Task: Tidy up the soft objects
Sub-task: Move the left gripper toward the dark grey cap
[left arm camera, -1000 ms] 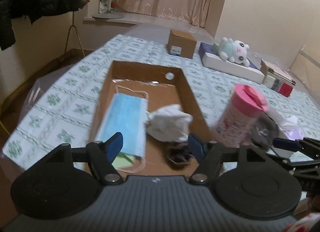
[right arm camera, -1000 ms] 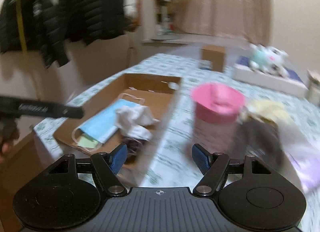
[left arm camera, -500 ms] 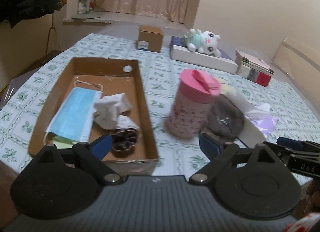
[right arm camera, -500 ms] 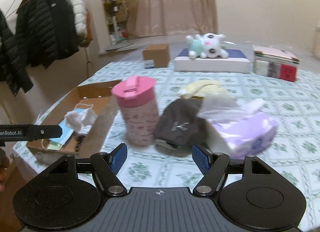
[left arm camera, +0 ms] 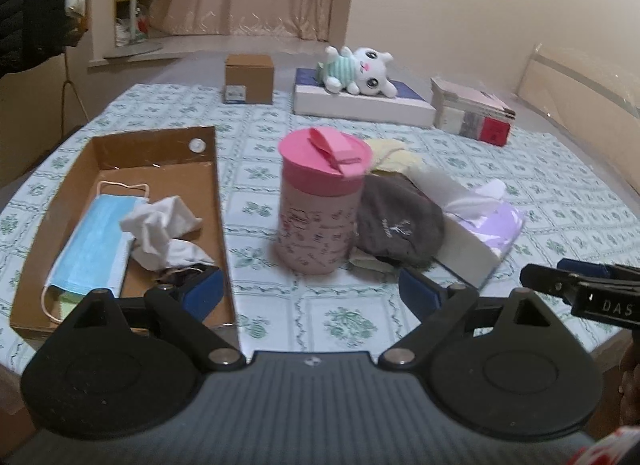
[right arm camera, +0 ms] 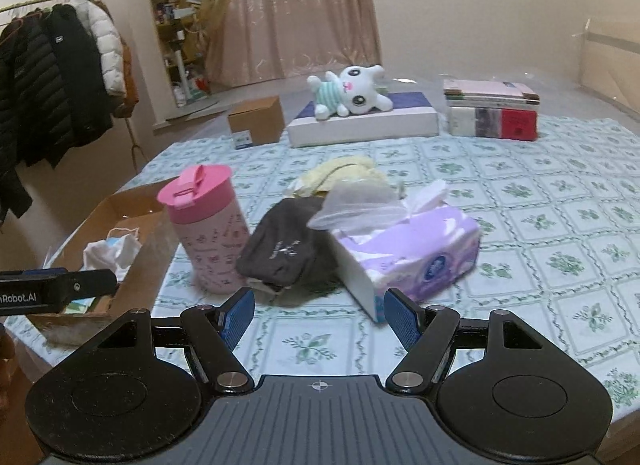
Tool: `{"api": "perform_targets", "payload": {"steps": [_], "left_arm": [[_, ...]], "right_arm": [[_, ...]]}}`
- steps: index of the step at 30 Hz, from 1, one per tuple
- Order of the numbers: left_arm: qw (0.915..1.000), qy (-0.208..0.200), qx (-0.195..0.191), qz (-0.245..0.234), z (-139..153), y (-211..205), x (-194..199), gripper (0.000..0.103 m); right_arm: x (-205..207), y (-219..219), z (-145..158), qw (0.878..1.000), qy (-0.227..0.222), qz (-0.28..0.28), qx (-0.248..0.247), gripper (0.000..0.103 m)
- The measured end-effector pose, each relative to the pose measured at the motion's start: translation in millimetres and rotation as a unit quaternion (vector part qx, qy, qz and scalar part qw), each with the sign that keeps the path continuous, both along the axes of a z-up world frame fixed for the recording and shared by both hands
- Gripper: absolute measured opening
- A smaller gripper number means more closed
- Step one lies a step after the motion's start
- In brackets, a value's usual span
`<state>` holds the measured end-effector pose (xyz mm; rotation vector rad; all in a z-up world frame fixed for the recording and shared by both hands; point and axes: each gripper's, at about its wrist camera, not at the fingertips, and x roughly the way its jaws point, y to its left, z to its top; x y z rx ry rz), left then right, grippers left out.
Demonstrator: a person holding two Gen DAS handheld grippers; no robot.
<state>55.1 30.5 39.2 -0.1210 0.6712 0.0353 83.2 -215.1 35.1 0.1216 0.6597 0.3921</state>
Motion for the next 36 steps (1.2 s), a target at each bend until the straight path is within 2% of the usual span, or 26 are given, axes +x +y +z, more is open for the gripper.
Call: {"api": "perform_targets", "payload": {"steps": [15, 29, 36], "left_arm": [[0.9992, 0.026, 0.004, -0.029, -10.3, -25.5, 25.5, 0.092], [0.9978, 0.032, 0.014, -0.055, -18.7, -42.2, 45.3, 0.092], [0.9954, 0.028, 0.023, -0.089, -25.3, -60.4, 63.4, 0.085]], "right_arm": [[12.9, -23.2, -4.0, 1.0, 0.008, -0.026, 0.007, 0.071], [26.6, -34.5, -9.0, 0.999, 0.014, -0.042, 0.007, 0.071], [37.4, -42.6, -8.6, 0.999, 0.008, -0.053, 0.003, 0.071]]}}
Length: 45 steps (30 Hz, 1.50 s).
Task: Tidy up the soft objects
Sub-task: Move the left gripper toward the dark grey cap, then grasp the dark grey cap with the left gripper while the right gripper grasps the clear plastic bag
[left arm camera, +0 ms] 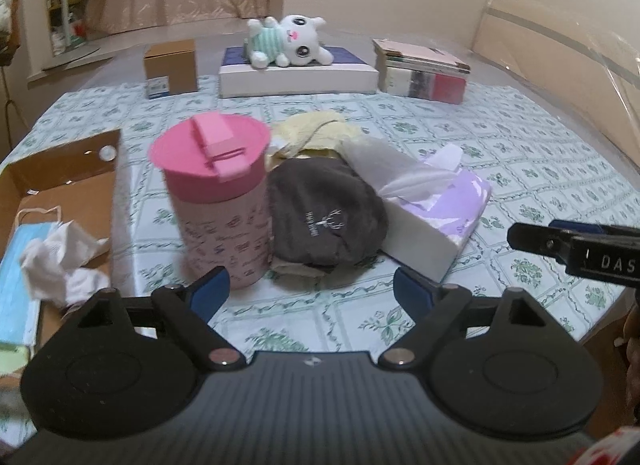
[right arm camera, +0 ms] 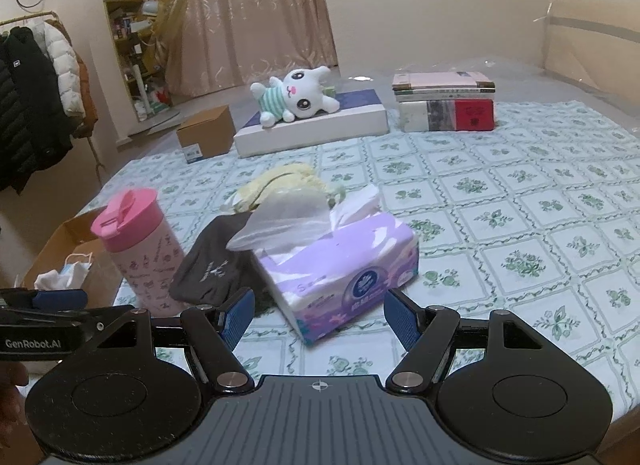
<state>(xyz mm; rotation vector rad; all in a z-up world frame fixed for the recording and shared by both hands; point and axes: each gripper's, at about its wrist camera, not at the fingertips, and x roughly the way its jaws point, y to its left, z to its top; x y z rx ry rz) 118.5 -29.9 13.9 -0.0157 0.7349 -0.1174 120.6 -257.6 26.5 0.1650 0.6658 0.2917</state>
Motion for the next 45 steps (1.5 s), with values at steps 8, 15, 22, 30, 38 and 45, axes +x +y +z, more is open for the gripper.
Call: {"api": "perform_targets", "payload": {"steps": [8, 15, 22, 30, 38, 45], "left_arm": [[0.9984, -0.007, 0.022, -0.052, -19.0, -25.0, 28.6, 0.08], [0.992, -0.013, 0.079, -0.098, -44.2, -47.2, 55.0, 0.071], [0.9869, -0.009, 0.111, -0.116, -64.5, -56.3, 76.7, 0.046], [0.989, -0.002, 0.096, -0.113, -65.3, -49.1, 82.3, 0.011], [0.9943, -0.014, 0.054, -0.091, -41.0, -33.1, 57.0, 0.006], [0.9984, -0.013, 0.014, -0.053, -27.5, -6.1, 25.6, 0.006]], "right_arm": [[20.8, -4.4, -2.5, 1.0, -0.002, -0.003, -0.001, 0.071], [39.0, -7.7, -11.6, 1.0, 0.002, -0.005, -0.001, 0.071], [53.4, -8.5, -22.3, 1.0, 0.01, -0.006, 0.002, 0.071], [59.9, -6.7, -24.4, 1.0, 0.006, -0.002, 0.004, 0.071], [55.1, 2.9, -12.4, 1.0, -0.015, 0.015, 0.008, 0.071], [66.1, 33.7, -5.5, 0.997, -0.042, 0.065, -0.028, 0.071]]}}
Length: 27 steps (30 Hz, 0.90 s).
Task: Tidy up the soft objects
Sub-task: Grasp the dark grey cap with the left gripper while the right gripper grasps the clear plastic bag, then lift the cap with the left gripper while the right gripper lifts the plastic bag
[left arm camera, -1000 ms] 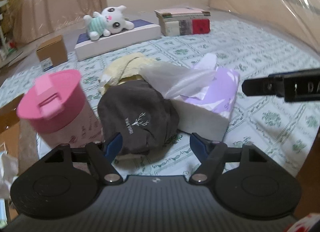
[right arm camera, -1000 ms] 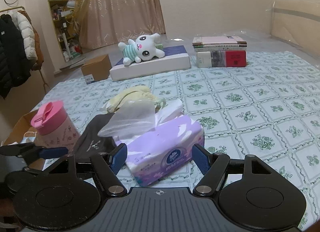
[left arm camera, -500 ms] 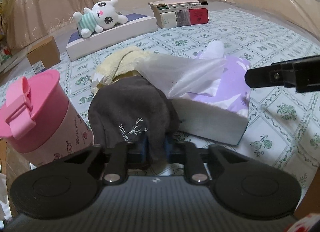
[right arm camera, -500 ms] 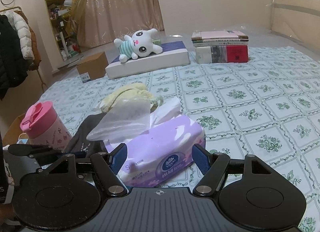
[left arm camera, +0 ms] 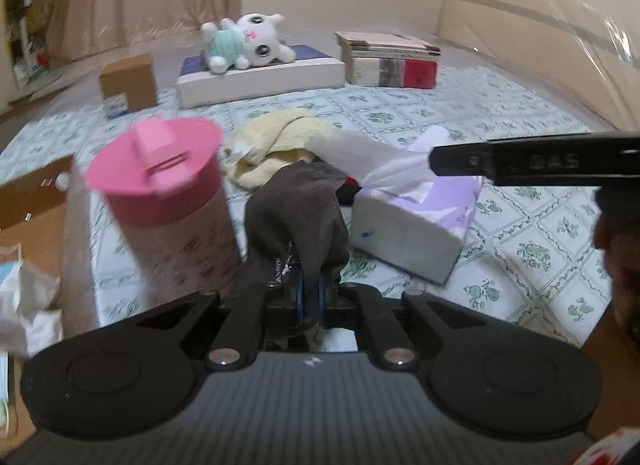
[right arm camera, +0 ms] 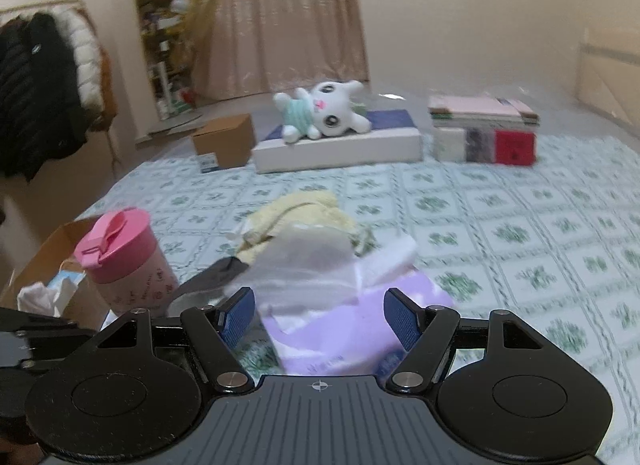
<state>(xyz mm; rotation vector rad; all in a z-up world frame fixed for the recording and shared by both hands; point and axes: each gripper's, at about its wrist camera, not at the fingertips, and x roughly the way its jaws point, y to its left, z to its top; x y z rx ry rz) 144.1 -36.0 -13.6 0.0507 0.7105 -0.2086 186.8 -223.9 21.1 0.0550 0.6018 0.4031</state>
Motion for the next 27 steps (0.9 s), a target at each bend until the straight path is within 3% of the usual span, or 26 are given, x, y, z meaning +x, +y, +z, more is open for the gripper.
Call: {"api": "perform_targets", "payload": {"steps": [5, 12, 13, 14, 15, 16, 18, 19, 27], "left_arm": [[0.9998, 0.006, -0.015, 0.014, 1.9, 13.4, -8.6, 0.006], [0.9992, 0.009, -0.036, 0.018, 0.9, 19.5, -6.7, 0.006], [0.9992, 0.009, -0.036, 0.017, 0.1, 19.5, -6.5, 0.006], [0.9991, 0.01, -0.037, 0.018, -0.3, 20.0, -6.4, 0.006], [0.999, 0.01, -0.039, 0.019, -0.5, 20.4, -6.4, 0.006], [0.999, 0.009, -0.04, 0.019, -0.7, 21.3, -6.2, 0.006], [0.9989, 0.008, -0.041, 0.02, 0.2, 21.7, -5.6, 0.006], [0.9989, 0.007, -0.041, 0.021, 1.3, 22.0, -5.5, 0.006], [0.999, -0.025, -0.029, 0.024, 22.7, 21.5, -19.5, 0.006]], "right_arm": [[15.1, 32.1, -10.0, 0.997, -0.012, 0.042, -0.067, 0.071], [27.4, 55.8, -27.6, 0.99, -0.023, 0.073, -0.117, 0.069], [27.7, 56.8, -29.3, 0.989, -0.024, 0.074, -0.125, 0.065], [28.6, 58.6, -31.5, 0.988, -0.021, 0.077, -0.132, 0.049], [28.8, 58.6, -32.5, 0.987, -0.019, 0.078, -0.137, 0.037], [28.3, 58.2, -33.2, 0.987, -0.018, 0.078, -0.139, 0.032], [27.3, 57.0, -33.1, 0.987, -0.015, 0.076, -0.139, 0.005], [26.5, 55.8, -32.5, 0.988, -0.016, 0.073, -0.137, 0.0], [7.0, 44.4, -6.9, 0.993, -0.024, 0.063, -0.098, 0.0]]}}
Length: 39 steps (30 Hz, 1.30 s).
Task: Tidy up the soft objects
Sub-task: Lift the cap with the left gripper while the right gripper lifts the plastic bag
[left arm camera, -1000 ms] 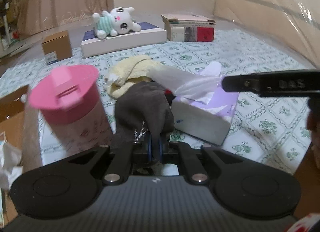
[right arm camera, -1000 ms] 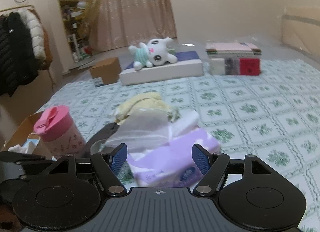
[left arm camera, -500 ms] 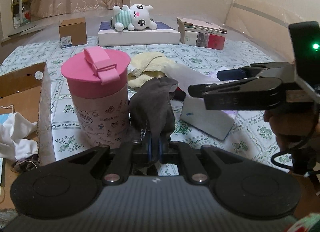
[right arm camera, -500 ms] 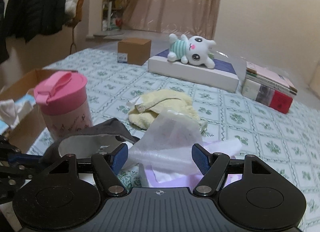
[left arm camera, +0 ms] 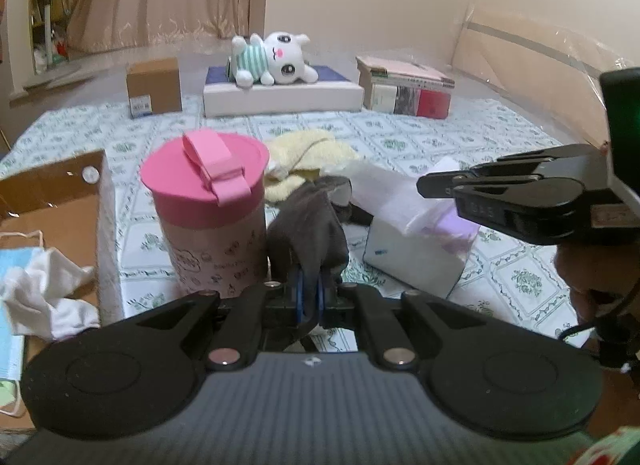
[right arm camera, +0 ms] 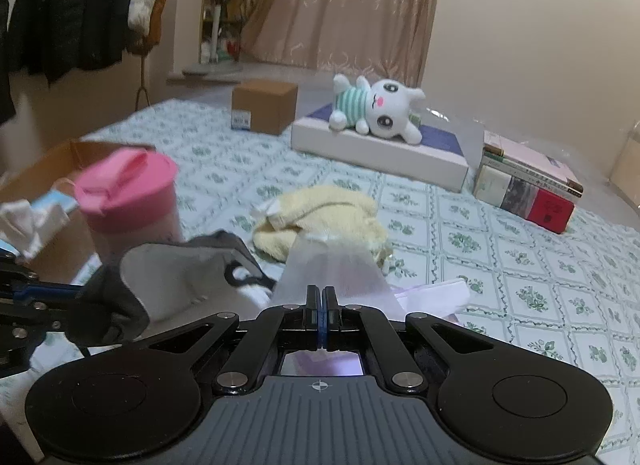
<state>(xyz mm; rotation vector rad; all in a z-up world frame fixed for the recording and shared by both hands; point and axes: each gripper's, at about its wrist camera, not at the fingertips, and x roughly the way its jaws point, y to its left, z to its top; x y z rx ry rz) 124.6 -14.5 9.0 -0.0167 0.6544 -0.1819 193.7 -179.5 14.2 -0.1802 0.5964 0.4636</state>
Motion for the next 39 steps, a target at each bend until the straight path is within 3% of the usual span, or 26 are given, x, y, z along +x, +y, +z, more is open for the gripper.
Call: {"api": "perform_targets", "payload": {"steps": [5, 11, 13, 14, 15, 22, 27, 28, 30, 31, 35, 39], "left_arm": [[0.9999, -0.008, 0.003, 0.005, 8.6, 2.0, -16.5, 0.006], [0.9999, -0.005, 0.002, 0.015, 9.2, 8.6, -30.1, 0.006], [0.9998, -0.007, 0.006, 0.019, 9.7, 11.3, -32.7, 0.006], [0.9997, -0.007, 0.009, 0.021, 9.5, 12.8, -33.6, 0.006], [0.9997, -0.007, 0.01, 0.023, 8.5, 14.3, -33.8, 0.006], [0.9996, 0.012, 0.005, 0.025, -3.8, 23.7, -32.6, 0.006], [0.9994, 0.028, -0.001, 0.021, -15.1, 24.0, -30.3, 0.006], [0.9993, 0.031, -0.001, 0.021, -16.5, 23.7, -29.8, 0.006], [0.9992, 0.034, -0.002, 0.02, -18.3, 23.3, -29.0, 0.006], [0.9992, 0.035, -0.003, 0.019, -18.8, 23.1, -28.8, 0.006], [0.9993, 0.032, -0.003, 0.018, -16.3, 22.1, -29.5, 0.006], [0.9995, 0.025, -0.004, 0.02, -11.3, 21.7, -33.6, 0.006]], "right_arm": [[-23.0, -8.0, 8.7, 0.999, 0.02, 0.006, 0.026, 0.0], [-37.0, -2.9, 2.9, 1.0, 0.0, 0.006, -0.007, 0.003], [-36.7, -1.3, 2.4, 1.0, -0.011, 0.005, -0.009, 0.029], [-36.0, -0.2, 1.7, 1.0, -0.017, 0.003, -0.007, 0.061], [-35.1, 0.2, 1.0, 1.0, -0.023, 0.002, -0.003, 0.077], [-10.1, 13.1, -14.7, 0.999, -0.031, 0.009, -0.039, 0.078], [10.4, 17.7, -26.9, 0.999, -0.01, 0.01, -0.049, 0.074], [12.8, 17.3, -28.3, 0.999, -0.004, 0.008, -0.048, 0.068], [14.9, 17.9, -31.2, 0.998, 0.006, 0.008, -0.056, 0.031], [13.8, 17.9, -31.9, 0.998, 0.007, 0.011, -0.056, 0.03], [3.3, 18.8, -27.3, 0.999, 0.003, 0.01, -0.051, 0.0], [-12.8, 13.9, -15.3, 1.0, 0.011, 0.011, -0.017, 0.0]]}}
